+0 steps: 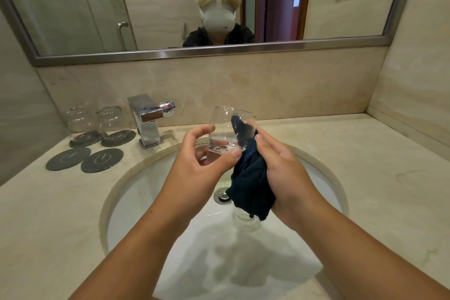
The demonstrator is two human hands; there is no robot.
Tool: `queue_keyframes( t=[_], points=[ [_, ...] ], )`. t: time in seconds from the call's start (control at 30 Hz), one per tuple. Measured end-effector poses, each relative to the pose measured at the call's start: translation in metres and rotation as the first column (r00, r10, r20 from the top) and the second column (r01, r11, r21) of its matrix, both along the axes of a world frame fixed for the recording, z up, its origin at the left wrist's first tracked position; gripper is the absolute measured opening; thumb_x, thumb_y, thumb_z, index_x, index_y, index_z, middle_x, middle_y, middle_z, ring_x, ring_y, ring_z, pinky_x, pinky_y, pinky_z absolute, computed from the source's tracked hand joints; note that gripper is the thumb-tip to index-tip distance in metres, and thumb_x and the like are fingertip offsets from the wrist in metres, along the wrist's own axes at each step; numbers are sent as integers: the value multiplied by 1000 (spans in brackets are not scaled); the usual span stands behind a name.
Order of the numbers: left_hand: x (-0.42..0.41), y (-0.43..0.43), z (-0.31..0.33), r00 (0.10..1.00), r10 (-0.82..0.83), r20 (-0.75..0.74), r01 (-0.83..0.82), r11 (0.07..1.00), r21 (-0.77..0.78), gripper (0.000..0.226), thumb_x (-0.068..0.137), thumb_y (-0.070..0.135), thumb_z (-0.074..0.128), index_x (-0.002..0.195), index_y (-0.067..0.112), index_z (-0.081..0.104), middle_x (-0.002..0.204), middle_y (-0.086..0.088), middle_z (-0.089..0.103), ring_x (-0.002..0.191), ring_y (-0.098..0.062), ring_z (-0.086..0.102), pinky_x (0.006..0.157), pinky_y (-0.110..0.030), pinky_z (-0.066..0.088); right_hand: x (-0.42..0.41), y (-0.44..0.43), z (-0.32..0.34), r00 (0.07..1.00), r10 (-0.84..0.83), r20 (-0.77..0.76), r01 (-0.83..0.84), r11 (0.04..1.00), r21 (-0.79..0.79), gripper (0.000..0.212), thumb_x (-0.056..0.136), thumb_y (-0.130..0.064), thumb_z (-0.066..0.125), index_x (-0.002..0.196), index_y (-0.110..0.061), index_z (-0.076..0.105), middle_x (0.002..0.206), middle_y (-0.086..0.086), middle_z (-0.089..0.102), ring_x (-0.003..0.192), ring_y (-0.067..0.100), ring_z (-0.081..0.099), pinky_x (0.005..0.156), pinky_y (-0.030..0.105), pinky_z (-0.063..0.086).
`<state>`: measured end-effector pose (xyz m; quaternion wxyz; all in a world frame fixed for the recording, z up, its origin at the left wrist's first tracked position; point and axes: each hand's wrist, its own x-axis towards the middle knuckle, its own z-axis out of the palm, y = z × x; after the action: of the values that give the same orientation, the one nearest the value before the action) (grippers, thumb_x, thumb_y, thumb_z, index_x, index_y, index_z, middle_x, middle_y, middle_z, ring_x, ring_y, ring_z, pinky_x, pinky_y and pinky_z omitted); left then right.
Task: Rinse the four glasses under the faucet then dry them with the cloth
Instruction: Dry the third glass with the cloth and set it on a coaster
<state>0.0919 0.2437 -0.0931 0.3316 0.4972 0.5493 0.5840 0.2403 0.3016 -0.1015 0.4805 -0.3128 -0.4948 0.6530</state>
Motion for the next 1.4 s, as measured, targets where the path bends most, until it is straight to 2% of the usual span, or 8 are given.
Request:
queue_keyframes(
  t=[0.13, 0.3, 0.63, 0.8, 0.93, 1.03, 1.2, 1.4],
  points=[
    [-14, 0, 4, 999, 38, -14, -39, 998, -44, 66, 75, 48, 94, 133, 50, 61, 125, 0, 72, 105, -13, 76, 91, -39, 64, 4, 8, -4, 991, 9, 130, -10, 1000, 5, 30, 111, -28, 54, 134, -36, 71, 122, -8, 79, 116, 16, 74, 110, 47, 54],
    [-37, -5, 13, 907, 98, -411, -166, 977, -133, 63, 81, 43, 89, 134, 51, 55, 114, 16, 59, 92, -5, 68, 73, -21, 54, 15, 21, -3, 950, -167, 263, 148, 985, 90, 20, 107, -30, 60, 112, -41, 76, 120, -11, 78, 115, 17, 74, 108, 49, 56],
    [-59, -2, 1, 830, 130, -542, -319, 908, -271, 40, 75, 55, 88, 106, 40, 68, 97, 8, 78, 76, -12, 70, 56, -24, 45, 16, 17, -1, 938, -196, 287, 184, 981, 66, 14, 103, -30, 66, 101, -40, 75, 108, -8, 81, 106, 22, 77, 106, 50, 57],
    [-58, 1, -1, 928, 229, -293, -294, 935, -199, 33, 82, 59, 81, 101, 31, 78, 79, 1, 79, 74, -14, 67, 73, -34, 53, 16, 13, 4, 966, -149, 211, 159, 987, -31, 19, 88, -39, 76, 106, -33, 76, 108, 5, 81, 103, 31, 78, 100, 61, 58],
    [-46, 4, 3, 962, 272, 34, -257, 937, -236, 37, 95, 53, 72, 104, 17, 78, 64, 7, 74, 63, -14, 56, 70, -29, 51, 21, 10, 11, 993, -36, 113, 56, 983, -176, 26, 100, -27, 65, 86, -8, 75, 113, 30, 74, 86, 30, 74, 81, 42, 59],
    [-38, 5, 5, 952, 243, 186, -188, 944, -269, 36, 97, 55, 68, 100, 20, 77, 69, 7, 76, 61, -12, 53, 66, -26, 48, 19, 5, 13, 998, 67, -3, -65, 969, -237, 25, 104, -23, 62, 103, -3, 76, 107, 17, 80, 83, 23, 78, 68, 33, 64],
    [-30, 5, 4, 963, 180, 203, -130, 963, -237, 40, 93, 61, 69, 102, 23, 77, 76, 4, 78, 64, -13, 55, 67, -26, 50, 13, 1, 8, 984, 24, 175, -22, 1000, -15, 14, 99, -20, 71, 102, -15, 83, 97, 10, 82, 83, 23, 78, 63, 29, 60],
    [-30, 6, 3, 964, 169, 205, -128, 971, -201, 55, 88, 65, 70, 107, 14, 79, 82, -5, 79, 65, -14, 55, 66, -26, 49, 10, -6, 13, 947, 69, 314, -103, 991, 91, 24, 97, -18, 66, 90, -28, 87, 101, 11, 82, 91, 21, 75, 83, 33, 56]
  ],
)
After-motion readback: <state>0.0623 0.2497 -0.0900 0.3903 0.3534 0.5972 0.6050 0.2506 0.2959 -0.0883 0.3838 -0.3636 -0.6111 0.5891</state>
